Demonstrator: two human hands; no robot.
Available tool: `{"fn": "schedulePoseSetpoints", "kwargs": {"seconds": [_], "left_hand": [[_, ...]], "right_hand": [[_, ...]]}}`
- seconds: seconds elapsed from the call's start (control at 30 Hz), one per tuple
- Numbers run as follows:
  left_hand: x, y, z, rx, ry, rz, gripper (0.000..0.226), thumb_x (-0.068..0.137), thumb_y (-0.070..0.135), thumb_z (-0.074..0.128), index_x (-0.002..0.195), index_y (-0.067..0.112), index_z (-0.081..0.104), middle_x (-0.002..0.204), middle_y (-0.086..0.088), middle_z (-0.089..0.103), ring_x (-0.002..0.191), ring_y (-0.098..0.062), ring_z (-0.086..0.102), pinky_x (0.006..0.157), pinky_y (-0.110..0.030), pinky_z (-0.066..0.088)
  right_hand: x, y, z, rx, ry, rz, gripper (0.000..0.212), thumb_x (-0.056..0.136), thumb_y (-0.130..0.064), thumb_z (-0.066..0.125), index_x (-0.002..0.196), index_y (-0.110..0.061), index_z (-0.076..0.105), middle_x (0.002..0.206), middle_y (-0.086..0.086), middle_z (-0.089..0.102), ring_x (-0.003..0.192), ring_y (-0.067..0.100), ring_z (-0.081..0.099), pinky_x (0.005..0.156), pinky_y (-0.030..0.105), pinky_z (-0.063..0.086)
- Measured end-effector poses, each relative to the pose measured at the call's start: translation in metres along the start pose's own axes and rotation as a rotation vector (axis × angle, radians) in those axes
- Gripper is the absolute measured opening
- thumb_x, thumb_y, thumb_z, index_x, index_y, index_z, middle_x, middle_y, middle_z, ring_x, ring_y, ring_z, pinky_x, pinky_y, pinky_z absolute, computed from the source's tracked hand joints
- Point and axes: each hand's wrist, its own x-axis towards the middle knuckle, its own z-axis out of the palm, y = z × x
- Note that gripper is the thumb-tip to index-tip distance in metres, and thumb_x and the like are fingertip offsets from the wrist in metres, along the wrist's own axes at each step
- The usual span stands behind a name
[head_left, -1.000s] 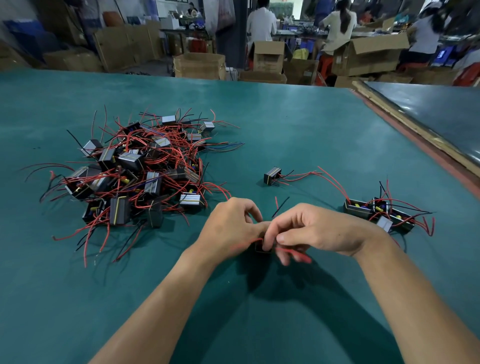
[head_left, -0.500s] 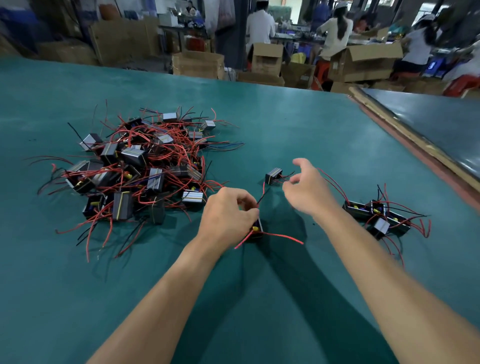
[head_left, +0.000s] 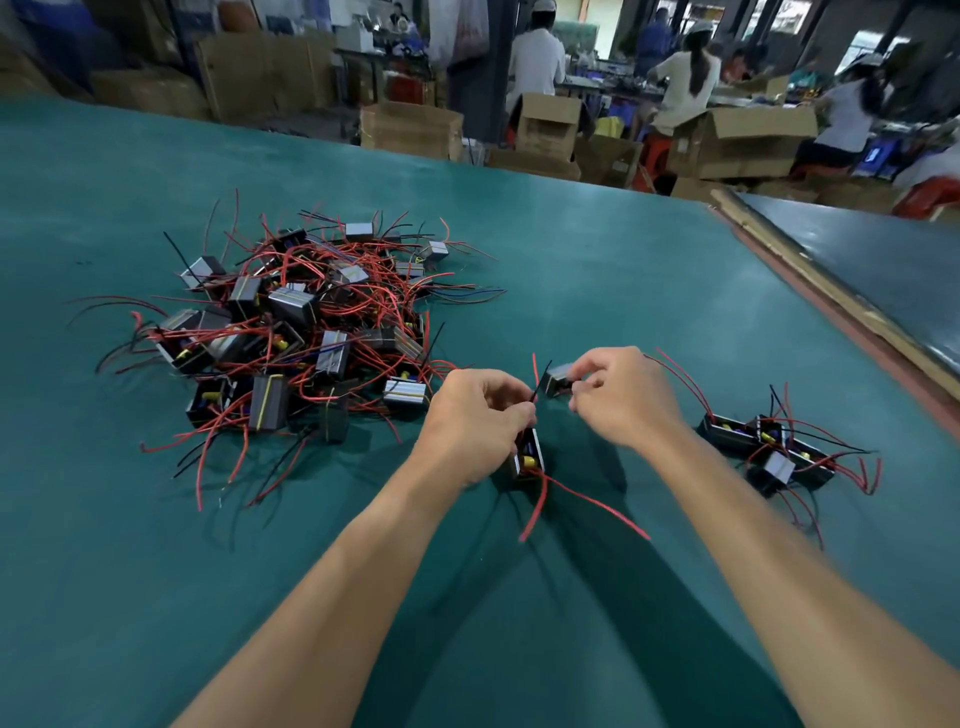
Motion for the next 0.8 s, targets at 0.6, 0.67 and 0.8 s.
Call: {"fn": "schedulePoseSetpoints", "kwargs": {"seconds": [0.6, 0.67, 0.8], "left_hand": [[-0.001, 0.009, -0.001, -0.151, -0.189, -0.183, 0.020, 0.087, -0.008, 0.045, 0.083, 0.012, 0.047, 0.077, -0.010, 0.075, 0.037, -0.015, 0.052, 0.040, -0.022, 0.039], [-0.002, 0.008, -0.001, -0.156, -0.206, -0.164, 0.020, 0.086, -0.009, 0.047, 0.084, 0.011, 0.046, 0.075, -0.010, 0.074, 0.038, -0.015, 0.050, 0.040, -0.021, 0.040], [-0.005, 0.008, 0.001, -0.138, -0.242, -0.092, 0.015, 0.089, -0.005, 0.055, 0.094, 0.008, 0.053, 0.068, -0.008, 0.070, 0.040, -0.016, 0.046, 0.041, -0.021, 0.040]], "right_hand": [[-0.033, 0.029, -0.018, 0.388, -0.102, -0.179, 0.014, 0.085, -0.016, 0.073, 0.074, -0.023, 0.071, 0.064, -0.008, 0.071, 0.054, 0.002, 0.057, 0.062, 0.026, 0.050], [-0.032, 0.030, -0.019, 0.421, -0.103, -0.164, 0.014, 0.083, -0.017, 0.076, 0.071, -0.022, 0.071, 0.061, -0.004, 0.070, 0.052, 0.007, 0.056, 0.061, 0.031, 0.049], [-0.032, 0.032, -0.024, 0.519, -0.194, -0.133, 0.020, 0.085, -0.009, 0.072, 0.074, -0.025, 0.074, 0.068, 0.000, 0.075, 0.055, 0.011, 0.061, 0.065, 0.036, 0.055]]}}
